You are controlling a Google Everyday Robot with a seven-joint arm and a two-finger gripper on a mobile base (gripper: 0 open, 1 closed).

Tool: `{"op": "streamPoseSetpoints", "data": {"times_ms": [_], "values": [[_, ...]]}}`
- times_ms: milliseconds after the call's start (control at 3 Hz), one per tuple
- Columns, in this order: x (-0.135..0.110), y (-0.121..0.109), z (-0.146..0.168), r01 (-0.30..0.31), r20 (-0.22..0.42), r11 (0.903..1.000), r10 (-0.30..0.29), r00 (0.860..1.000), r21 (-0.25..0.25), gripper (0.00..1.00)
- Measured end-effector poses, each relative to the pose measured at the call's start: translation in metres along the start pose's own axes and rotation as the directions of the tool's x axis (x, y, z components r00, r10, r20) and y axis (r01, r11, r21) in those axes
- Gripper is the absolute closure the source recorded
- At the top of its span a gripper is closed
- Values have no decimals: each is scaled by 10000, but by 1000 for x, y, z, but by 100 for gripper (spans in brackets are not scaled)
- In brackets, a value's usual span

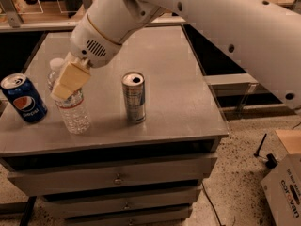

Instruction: Pick water bottle

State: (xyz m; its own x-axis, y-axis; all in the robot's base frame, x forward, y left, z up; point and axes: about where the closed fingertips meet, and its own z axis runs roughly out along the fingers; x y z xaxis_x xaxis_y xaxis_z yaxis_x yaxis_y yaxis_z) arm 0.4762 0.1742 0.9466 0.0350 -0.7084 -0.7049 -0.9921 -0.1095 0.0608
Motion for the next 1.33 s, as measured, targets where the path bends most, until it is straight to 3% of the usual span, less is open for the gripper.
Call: {"op": "streamPoseSetpoints", "data": {"times_ms": [333,667,1333], "values": [[-1,0,-1,-34,21,10000,34,10000,33,63],[-1,-1,-3,-67,4,9999,67,10000,97,71],[-10,-6,-25,201,-168,9982,-192,9997,573,65]]}}
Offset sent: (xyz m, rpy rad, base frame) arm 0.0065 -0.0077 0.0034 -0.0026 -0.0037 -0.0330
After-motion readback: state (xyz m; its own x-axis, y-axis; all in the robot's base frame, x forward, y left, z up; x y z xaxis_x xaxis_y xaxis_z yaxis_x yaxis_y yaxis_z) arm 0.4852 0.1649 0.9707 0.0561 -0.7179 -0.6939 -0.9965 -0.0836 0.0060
